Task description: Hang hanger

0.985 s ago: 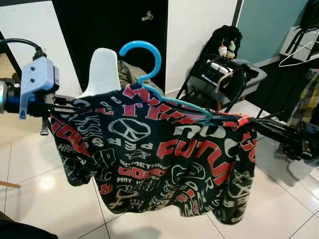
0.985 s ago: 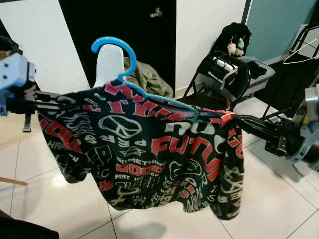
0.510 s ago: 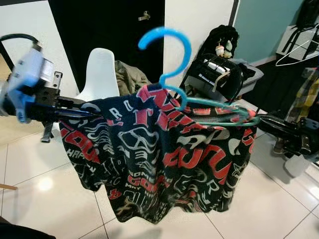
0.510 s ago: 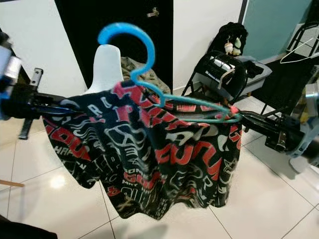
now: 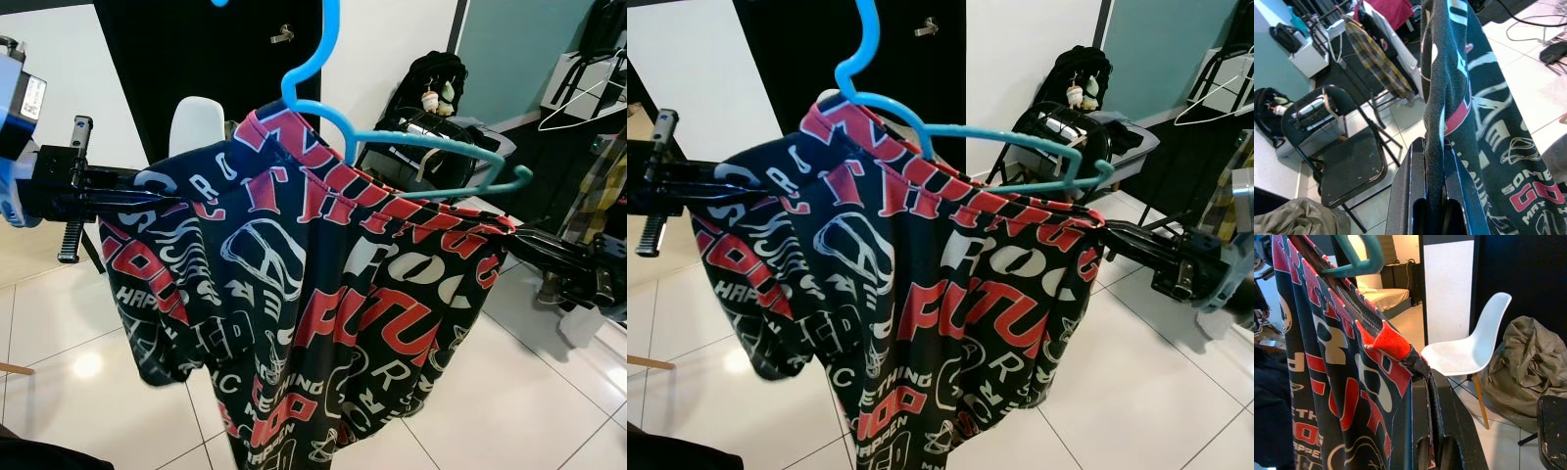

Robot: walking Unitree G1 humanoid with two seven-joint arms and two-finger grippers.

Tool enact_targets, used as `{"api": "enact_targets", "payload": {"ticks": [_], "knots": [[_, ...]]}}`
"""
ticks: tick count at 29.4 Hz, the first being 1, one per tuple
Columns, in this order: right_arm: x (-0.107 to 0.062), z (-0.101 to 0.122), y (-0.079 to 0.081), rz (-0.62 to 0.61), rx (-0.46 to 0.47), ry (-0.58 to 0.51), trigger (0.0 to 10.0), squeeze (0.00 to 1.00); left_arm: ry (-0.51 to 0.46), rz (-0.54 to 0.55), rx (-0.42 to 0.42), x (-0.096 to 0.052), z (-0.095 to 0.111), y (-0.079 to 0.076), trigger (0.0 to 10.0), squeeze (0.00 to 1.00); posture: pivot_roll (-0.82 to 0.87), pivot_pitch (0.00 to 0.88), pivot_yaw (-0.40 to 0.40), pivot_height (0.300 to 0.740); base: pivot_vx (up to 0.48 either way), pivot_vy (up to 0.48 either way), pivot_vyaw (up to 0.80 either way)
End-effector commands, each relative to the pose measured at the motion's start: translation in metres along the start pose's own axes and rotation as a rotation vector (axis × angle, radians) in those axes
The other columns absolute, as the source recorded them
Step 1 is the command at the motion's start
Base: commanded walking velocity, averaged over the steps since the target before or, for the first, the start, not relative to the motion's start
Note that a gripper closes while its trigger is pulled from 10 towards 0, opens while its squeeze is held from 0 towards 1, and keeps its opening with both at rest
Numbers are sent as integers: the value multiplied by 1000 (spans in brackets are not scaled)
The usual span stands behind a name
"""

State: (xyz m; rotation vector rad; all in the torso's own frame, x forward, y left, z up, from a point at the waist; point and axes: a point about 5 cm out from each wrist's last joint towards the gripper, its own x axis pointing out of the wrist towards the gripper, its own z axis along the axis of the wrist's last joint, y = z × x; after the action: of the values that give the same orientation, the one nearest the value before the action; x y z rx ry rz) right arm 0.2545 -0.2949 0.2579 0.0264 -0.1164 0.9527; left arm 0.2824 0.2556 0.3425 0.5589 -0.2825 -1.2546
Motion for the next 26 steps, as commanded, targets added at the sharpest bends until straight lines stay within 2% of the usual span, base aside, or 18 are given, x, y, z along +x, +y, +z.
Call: {"api": "enact_targets", "payload": {"ticks": [1,8,22,26], "knots": [[-7,1,-1,-26,-12,-3,0,0,-13,58,40,-7,8,5,10000,0,-64,0,13,740,0,0,0],[-11,5,-1,-33,-19,-15,0,0,57,30,17,-10,0,2,10000,0,-64,0,16,740,0,0,0],[-14,9,-4,-46,-32,-16,0,0,85,-14,6,-10,-2,-1,10000,0,-65,0,18,740,0,0,0],[-15,11,-4,-47,-38,-19,0,0,107,-52,-13,-9,-5,-6,10000,0,-59,0,18,740,0,0,0]]}}
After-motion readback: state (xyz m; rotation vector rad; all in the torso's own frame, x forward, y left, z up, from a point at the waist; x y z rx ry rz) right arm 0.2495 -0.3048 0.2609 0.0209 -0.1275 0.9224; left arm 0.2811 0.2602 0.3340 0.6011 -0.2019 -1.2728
